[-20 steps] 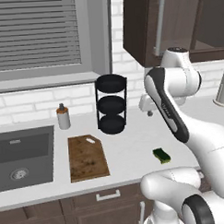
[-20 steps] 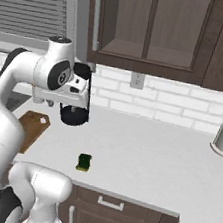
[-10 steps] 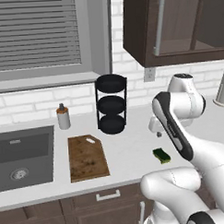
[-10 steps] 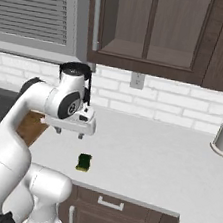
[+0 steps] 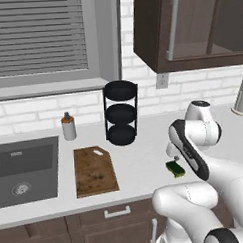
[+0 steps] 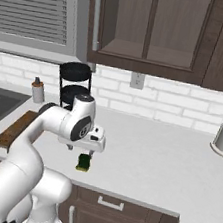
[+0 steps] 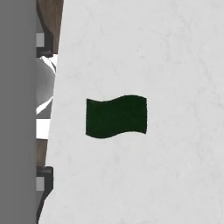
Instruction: Pick up the sponge from the counter and clean the cutting board by briefly scrubbing or pressing down on the cutting board. Once finished, release the sponge.
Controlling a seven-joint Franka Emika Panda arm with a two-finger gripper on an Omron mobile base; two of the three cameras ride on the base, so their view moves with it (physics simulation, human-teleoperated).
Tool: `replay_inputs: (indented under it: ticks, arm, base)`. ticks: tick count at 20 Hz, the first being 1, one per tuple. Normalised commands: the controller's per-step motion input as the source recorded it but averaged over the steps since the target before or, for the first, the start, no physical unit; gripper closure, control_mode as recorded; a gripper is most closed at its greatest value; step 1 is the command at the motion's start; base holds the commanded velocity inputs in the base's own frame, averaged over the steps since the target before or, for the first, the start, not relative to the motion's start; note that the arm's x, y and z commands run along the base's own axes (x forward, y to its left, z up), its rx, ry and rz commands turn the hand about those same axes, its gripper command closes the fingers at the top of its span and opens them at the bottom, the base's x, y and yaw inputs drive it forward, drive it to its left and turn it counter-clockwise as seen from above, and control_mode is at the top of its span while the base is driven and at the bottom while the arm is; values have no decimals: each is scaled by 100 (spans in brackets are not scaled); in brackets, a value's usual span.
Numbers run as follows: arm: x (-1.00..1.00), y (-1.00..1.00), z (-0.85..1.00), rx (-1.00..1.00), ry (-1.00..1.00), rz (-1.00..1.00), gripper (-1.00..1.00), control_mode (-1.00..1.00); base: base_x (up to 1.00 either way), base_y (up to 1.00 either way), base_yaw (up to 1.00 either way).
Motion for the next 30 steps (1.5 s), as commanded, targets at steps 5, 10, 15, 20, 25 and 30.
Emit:
replay_inputs:
  ticks: [5, 10, 15, 20, 25, 30]
  arm:
    - [49, -2, -50, 0, 2, 0, -100, -100]
    - [47, 0, -29, 0, 6, 0, -100, -100]
    - [4, 0, -21, 0, 2, 0, -100, -100]
    - [0, 0, -35, -3, 6, 0, -100, -100]
    - [6, 0, -33, -1, 5, 0, -100, -100]
    - [0, 0, -18, 0, 0, 0, -100, -100]
  base:
    - [0, 0, 0]
    - [0, 0, 0]
    - [0, 0, 0]
    - [0, 0, 0]
    - [0, 0, 0]
    - [0, 0, 0]
